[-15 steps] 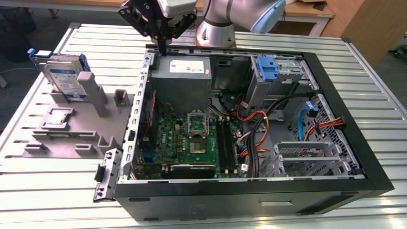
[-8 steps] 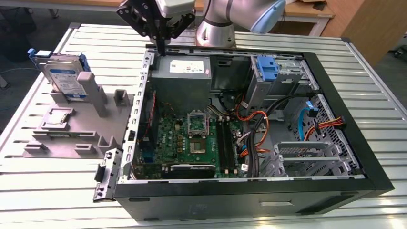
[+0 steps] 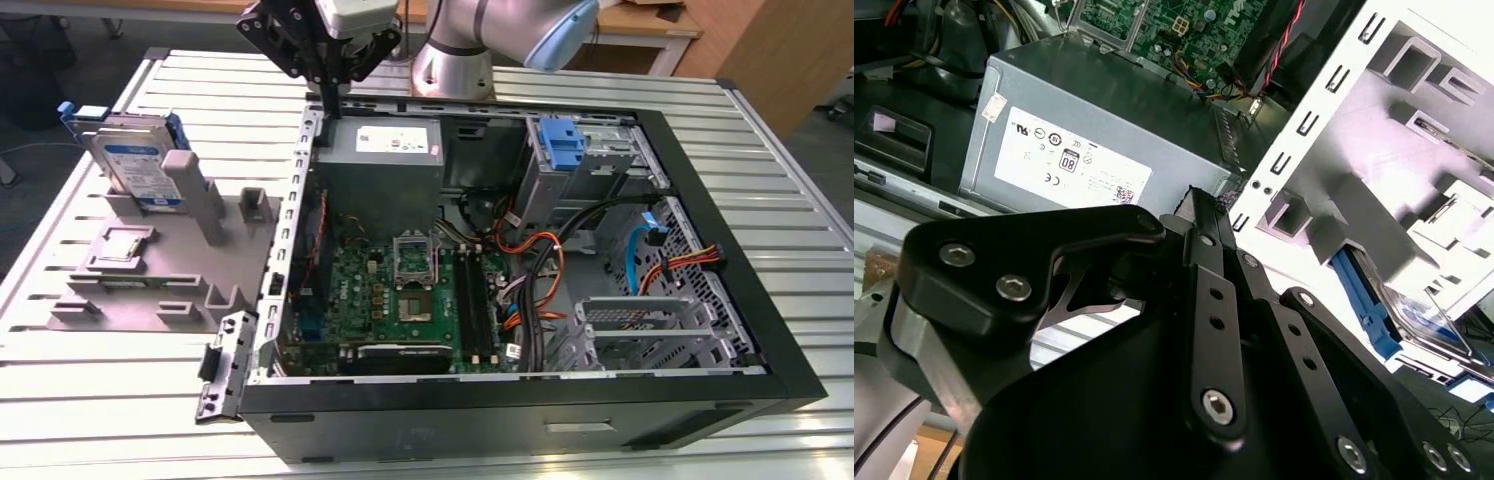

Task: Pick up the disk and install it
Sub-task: 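Reach for the disk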

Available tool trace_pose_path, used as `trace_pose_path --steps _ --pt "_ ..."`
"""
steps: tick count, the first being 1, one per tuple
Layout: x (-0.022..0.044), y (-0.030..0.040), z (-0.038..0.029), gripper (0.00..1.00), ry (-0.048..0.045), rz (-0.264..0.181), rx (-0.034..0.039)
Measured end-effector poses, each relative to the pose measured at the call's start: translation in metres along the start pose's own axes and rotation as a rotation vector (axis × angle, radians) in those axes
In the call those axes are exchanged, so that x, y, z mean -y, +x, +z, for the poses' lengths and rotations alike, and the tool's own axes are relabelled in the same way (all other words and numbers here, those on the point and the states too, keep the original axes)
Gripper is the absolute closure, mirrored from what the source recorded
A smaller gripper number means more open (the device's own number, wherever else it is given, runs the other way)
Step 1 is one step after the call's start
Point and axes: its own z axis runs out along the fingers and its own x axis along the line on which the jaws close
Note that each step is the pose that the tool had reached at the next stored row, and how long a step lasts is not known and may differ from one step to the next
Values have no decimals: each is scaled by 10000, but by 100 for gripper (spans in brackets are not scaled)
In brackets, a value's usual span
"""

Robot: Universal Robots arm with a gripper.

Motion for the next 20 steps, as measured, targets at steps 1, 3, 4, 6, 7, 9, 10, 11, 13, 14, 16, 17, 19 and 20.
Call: trace_pose_path --steps 1,3,4,6,7,9,10,11,13,14,16,17,19,20 --pt "0 2 0 90 0 0 0" --pt "1 8 0 90 0 1 0" --pt "1 11 -1 90 0 0 0" --pt "3 29 -1 90 1 0 0" --pt "3 36 0 90 0 0 0" --pt "3 38 0 90 0 0 0" --pt "3 38 0 90 0 -1 -1" --pt "4 53 0 90 0 0 0" --pt "5 60 -1 90 0 0 0" --pt "5 60 -1 90 0 0 -1" --pt "5 60 -1 90 1 0 0" --pt "5 60 -1 90 1 0 -1" --pt "5 60 0 90 0 0 0" --pt "5 60 -1 90 0 0 0"
